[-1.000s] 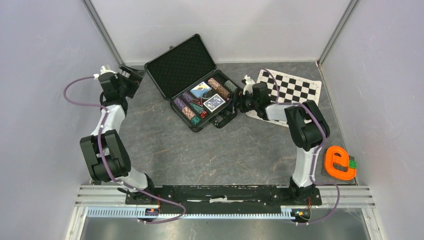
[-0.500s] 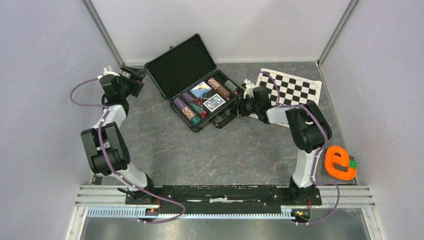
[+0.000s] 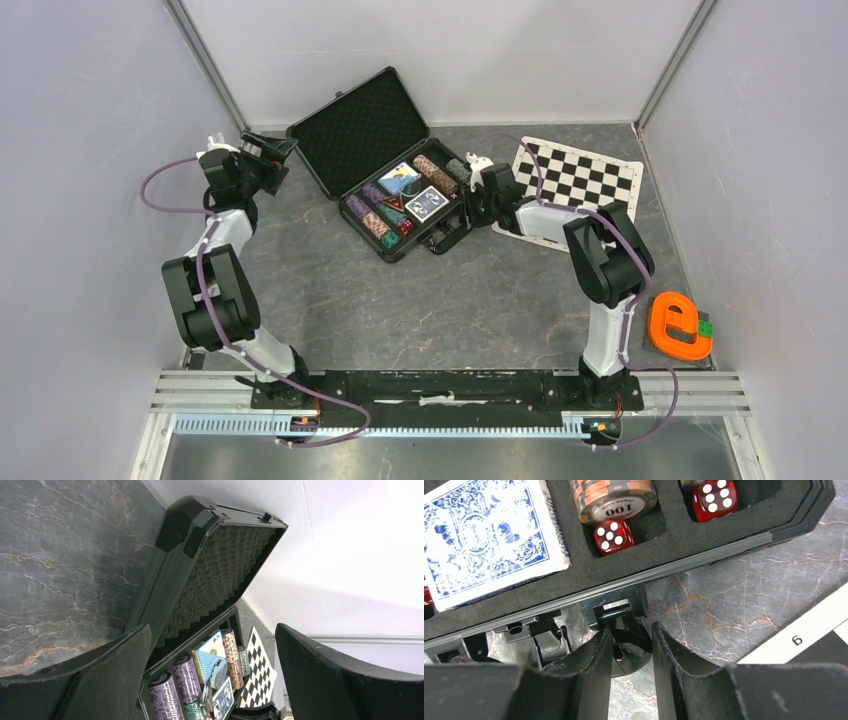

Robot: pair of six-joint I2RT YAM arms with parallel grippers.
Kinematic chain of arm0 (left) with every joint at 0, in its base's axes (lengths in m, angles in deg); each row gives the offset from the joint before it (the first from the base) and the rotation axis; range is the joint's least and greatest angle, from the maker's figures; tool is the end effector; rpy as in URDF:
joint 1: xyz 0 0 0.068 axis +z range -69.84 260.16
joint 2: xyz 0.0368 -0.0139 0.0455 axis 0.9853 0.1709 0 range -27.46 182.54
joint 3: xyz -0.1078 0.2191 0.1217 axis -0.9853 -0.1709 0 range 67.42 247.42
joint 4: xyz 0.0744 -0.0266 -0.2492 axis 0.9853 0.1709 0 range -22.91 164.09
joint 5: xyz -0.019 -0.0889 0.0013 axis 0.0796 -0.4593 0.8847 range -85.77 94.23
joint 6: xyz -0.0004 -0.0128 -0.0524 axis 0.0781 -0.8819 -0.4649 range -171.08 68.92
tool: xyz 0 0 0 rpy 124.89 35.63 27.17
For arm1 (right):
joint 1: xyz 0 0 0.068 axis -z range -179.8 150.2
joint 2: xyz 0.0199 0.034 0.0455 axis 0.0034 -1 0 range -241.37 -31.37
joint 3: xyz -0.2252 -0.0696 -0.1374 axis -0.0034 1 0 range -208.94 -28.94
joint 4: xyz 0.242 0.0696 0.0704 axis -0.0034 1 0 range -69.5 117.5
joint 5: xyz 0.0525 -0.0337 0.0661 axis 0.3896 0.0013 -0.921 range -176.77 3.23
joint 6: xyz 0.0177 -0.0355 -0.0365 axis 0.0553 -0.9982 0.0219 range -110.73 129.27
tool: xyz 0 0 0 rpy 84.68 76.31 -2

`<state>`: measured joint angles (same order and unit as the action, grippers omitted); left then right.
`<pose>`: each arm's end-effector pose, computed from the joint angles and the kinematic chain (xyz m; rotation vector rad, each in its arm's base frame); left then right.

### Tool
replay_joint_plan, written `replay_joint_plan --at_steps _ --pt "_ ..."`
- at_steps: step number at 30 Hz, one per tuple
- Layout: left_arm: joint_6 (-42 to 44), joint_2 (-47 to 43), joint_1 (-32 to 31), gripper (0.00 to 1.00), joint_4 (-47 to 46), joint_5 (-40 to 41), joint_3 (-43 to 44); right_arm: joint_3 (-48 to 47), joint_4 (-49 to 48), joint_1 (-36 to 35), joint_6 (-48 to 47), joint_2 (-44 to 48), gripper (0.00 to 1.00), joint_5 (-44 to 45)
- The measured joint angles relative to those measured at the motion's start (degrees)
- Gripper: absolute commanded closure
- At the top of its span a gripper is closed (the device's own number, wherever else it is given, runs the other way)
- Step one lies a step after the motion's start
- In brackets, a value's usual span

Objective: Pack up texas hold em set

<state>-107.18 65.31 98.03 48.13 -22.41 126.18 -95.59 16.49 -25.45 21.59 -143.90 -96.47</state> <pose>0.3585 0.0988 0.2624 -0.8529 1.6961 -0.8869 0.3726 0.1855 0.1505 -0.3604 2.3203 0.5291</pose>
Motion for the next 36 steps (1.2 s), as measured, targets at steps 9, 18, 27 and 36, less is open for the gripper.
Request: replay_joint_plan --at_steps 9,18,27,36 --pt "2.27 -4.79 -2.43 0.00 4.42 2.19 0.17 4.66 -1.09 -4.04 -1.75 4.33 0.68 9.38" --pt "3.56 -2.78 -3.87 0.00 6.56 2.54 6.19 13.75 0.20 -6.84 -2.56 12.24 0.69 10.38" --pt "4.20 9.60 -5.25 0.00 8.15 1.51 17.70 17.09 0.42 -6.88 -3.43 16.09 0.68 11.02" --pt "4.11 17.31 -5.35 0.00 9.90 0.33 23.71 18.97 0.50 -6.71 -3.96 18.40 0.67 9.99"
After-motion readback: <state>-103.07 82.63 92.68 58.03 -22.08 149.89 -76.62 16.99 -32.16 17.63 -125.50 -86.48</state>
